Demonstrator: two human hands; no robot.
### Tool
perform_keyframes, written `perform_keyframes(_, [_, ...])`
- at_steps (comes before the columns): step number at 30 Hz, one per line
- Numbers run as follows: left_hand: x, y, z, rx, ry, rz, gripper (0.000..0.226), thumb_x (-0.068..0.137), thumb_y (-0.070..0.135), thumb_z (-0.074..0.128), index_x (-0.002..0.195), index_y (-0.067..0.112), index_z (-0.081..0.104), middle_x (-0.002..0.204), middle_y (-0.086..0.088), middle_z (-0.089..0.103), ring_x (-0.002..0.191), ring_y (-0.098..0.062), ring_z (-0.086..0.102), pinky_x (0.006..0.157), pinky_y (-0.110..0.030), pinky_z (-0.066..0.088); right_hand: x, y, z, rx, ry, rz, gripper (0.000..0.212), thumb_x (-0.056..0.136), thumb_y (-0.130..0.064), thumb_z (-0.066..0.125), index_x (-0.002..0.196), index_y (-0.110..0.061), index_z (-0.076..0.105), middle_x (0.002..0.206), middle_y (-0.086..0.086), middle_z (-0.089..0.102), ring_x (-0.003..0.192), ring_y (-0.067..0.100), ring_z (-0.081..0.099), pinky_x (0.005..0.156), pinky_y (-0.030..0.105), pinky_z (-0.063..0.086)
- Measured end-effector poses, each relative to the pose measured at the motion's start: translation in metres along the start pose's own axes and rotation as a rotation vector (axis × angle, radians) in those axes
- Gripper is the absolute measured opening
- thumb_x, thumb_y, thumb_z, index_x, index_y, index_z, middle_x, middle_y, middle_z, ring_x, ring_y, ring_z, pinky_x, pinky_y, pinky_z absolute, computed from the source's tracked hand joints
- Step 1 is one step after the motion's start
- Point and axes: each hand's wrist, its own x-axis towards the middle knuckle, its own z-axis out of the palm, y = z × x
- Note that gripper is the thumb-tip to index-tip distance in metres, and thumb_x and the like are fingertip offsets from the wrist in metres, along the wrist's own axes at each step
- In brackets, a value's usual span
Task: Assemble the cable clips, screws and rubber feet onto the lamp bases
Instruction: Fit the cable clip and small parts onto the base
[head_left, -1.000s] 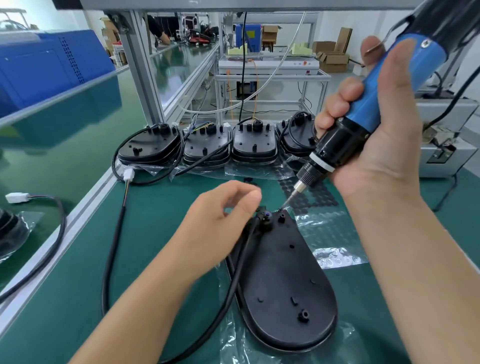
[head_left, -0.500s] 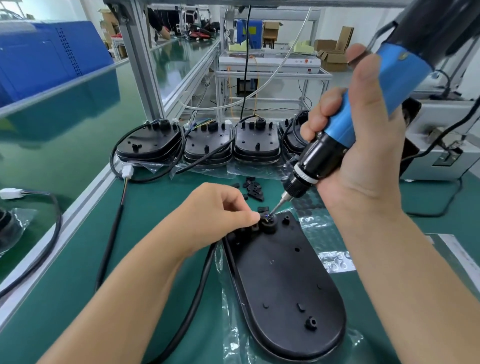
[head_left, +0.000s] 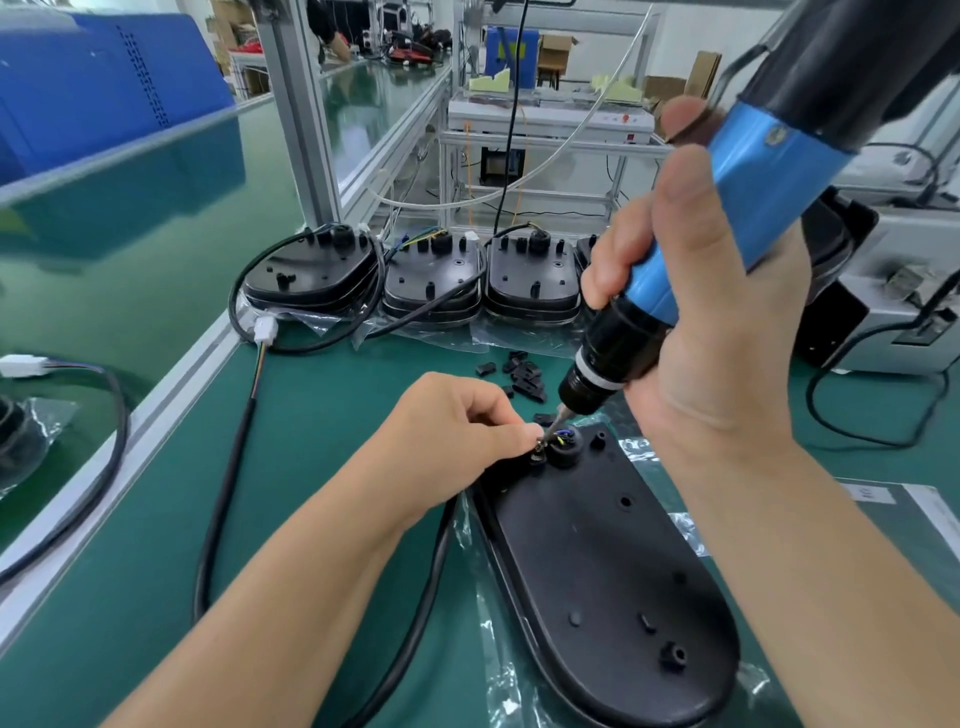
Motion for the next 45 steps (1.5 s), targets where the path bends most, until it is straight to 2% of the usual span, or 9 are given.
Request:
perform_keyframes(6, [0.004,-0.002,0.0,-0.043,-0.014,-0.031,0.03,0.061,0.04,0.076,0.065,0.011,0.069,0.068,-0.012,0.056,0.063,-0.017,0.045,0.068,-0.031,0.039,-0.002,0.002,0.0,-0.034,-0.045,-0.024,0.018,0.086,-0.023,0.062,0.1,-0.014,0.057,0.062,-0.002,0.049,0.051,0.02,0.047,0.057,0.029,0.042])
perform_keyframes(8, [0.005,-0.004,-0.001,-0.062,-0.022,-0.041,0.024,0.068,0.03,0.08,0.064,0.01,0.069,0.066,-0.009,0.059,0.061,-0.015,0.048,0.068,-0.027,0.04,-0.004,0.002,0.003,-0.047,-0.076,-0.045,0.015,0.086,-0.022,0.062,0.099,-0.018,0.059,0.06,-0.002,0.049,0.05,0.021,0.047,0.055,0.031,0.042])
perform_keyframes(11, [0.008,-0.005,-0.001,-0.135,-0.038,-0.07,0.018,0.077,0.01,0.078,0.064,0.005,0.068,0.06,0.005,0.065,0.054,-0.001,0.057,0.07,-0.021,0.04,-0.004,0.004,0.006,-0.048,-0.088,-0.052,0.023,0.085,-0.022,0.064,0.106,-0.015,0.058,0.059,-0.004,0.051,0.049,0.022,0.047,0.055,0.03,0.042])
perform_keyframes(15, [0.009,-0.003,-0.002,-0.218,-0.082,-0.122,0.019,0.071,0.017,0.081,0.065,0.006,0.067,0.062,0.008,0.068,0.071,-0.006,0.059,0.097,-0.037,0.039,-0.005,0.006,0.003,-0.054,-0.089,-0.04,0.026,0.084,-0.021,0.065,0.107,-0.014,0.055,0.06,-0.004,0.051,0.049,0.021,0.048,0.055,0.03,0.042])
perform_keyframes(17, [0.008,-0.003,-0.003,-0.216,-0.088,-0.123,0.02,0.074,0.017,0.08,0.067,0.004,0.067,0.063,0.006,0.068,0.07,-0.004,0.06,0.102,-0.04,0.037,-0.005,0.008,0.002,-0.057,-0.101,-0.037,0.025,0.085,-0.021,0.065,0.107,-0.015,0.055,0.06,-0.005,0.051,0.05,0.02,0.048,0.055,0.03,0.042])
perform_keyframes(22, [0.008,-0.005,-0.001,-0.173,-0.046,-0.092,0.02,0.077,0.016,0.079,0.065,0.003,0.067,0.061,0.006,0.066,0.06,0.002,0.059,0.088,-0.031,0.04,-0.001,0.009,0.003,-0.064,-0.15,-0.018,0.021,0.086,-0.02,0.066,0.104,-0.019,0.057,0.059,-0.006,0.052,0.05,0.02,0.048,0.055,0.031,0.042])
perform_keyframes(27, [0.008,-0.006,-0.001,-0.174,-0.025,-0.065,0.023,0.076,0.014,0.079,0.065,-0.001,0.065,0.064,-0.008,0.058,0.059,-0.015,0.049,0.071,-0.025,0.039,0.005,0.011,0.005,-0.064,-0.203,0.045,0.02,0.082,-0.018,0.068,0.096,-0.019,0.054,0.058,-0.007,0.052,0.048,0.02,0.048,0.055,0.032,0.042])
perform_keyframes(36, [0.008,-0.008,-0.002,-0.148,-0.032,-0.058,0.023,0.072,0.019,0.081,0.067,0.002,0.066,0.072,-0.014,0.06,0.07,-0.02,0.05,0.076,-0.032,0.043,0.011,0.015,0.001,0.015,-0.293,0.145,0.025,0.083,-0.015,0.063,0.107,-0.016,0.056,0.055,-0.006,0.049,0.048,0.017,0.045,0.054,0.027,0.041])
perform_keyframes(45, [0.004,-0.007,0.0,-0.103,-0.031,-0.036,0.019,0.078,0.015,0.079,0.067,0.004,0.067,0.072,-0.014,0.062,0.07,-0.02,0.05,0.075,-0.034,0.043,0.013,0.015,-0.005,0.127,-0.323,0.226,0.019,0.08,-0.012,0.062,0.094,-0.014,0.05,0.054,-0.006,0.049,0.046,0.014,0.043,0.053,0.024,0.041])
